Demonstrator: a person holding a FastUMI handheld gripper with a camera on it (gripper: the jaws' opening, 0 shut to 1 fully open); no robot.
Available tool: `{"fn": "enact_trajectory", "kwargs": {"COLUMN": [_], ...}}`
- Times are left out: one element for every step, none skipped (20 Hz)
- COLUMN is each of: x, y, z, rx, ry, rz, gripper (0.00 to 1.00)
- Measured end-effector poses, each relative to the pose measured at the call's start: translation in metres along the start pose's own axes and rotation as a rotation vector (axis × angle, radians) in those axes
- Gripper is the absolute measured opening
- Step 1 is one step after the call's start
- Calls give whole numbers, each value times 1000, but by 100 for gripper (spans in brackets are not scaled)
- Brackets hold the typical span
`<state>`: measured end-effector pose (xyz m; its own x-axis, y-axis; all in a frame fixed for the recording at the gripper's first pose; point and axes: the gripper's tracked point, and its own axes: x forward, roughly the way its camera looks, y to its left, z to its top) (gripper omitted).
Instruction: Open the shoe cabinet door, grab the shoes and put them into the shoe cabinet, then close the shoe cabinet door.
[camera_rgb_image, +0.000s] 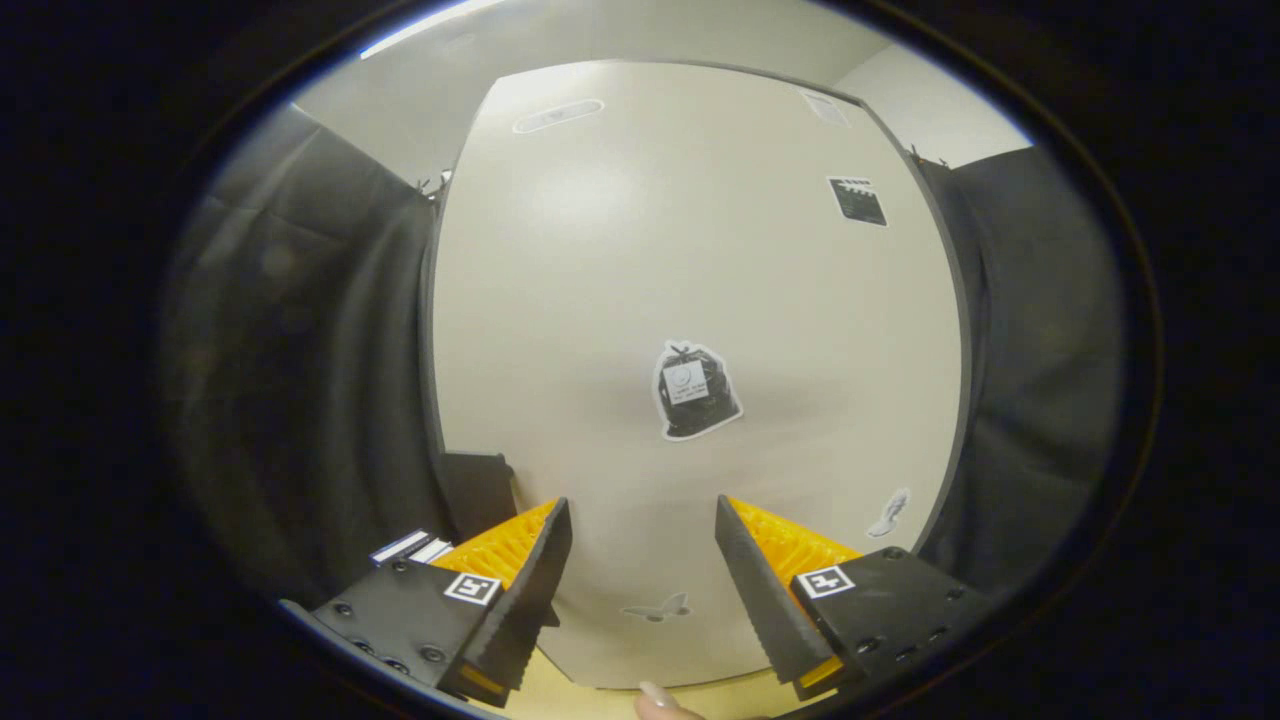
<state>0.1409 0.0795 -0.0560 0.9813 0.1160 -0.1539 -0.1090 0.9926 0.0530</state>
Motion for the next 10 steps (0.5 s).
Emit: {"fn": "enact_trajectory", "kwargs": {"x": [1, 3, 4, 4, 5, 4, 5, 4, 3, 1], "y": [1, 2, 2, 2, 2, 3, 4, 4, 4, 5], "z": [1, 1, 2, 2, 2, 0, 1, 2, 3, 3], "rx": [-8, -15, -20, -23, -24, -20, -16, -21, -24, -27], "ry": [1, 0, -5, -11, -12, -8, -12, -15, -22, -26], "rz": [7, 13, 19, 23, 27, 32, 36, 39, 39, 40], "gripper": [92, 92, 92, 92, 92, 92, 92, 92, 92, 92]}}
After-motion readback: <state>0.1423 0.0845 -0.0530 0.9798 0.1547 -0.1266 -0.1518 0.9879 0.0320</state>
